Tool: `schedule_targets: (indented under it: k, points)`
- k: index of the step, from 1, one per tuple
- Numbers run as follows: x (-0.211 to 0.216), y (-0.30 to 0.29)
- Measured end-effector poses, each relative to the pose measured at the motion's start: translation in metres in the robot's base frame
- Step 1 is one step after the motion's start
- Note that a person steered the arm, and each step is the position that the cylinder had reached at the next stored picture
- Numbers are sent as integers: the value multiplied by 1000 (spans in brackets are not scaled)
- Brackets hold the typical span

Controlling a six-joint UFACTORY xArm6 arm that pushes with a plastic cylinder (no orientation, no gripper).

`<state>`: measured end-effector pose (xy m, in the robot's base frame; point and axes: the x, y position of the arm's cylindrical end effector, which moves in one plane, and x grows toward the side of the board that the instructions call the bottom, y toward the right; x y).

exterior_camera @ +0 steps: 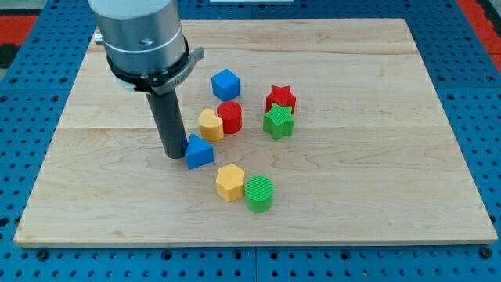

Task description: Move blue triangle into red circle

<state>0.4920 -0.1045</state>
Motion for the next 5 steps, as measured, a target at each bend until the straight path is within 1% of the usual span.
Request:
schedule_targets:
  k: [1,2,3,5]
  points:
    - [5,-7]
    - [4,-39]
    - [-1,-57]
    - [-3,-66]
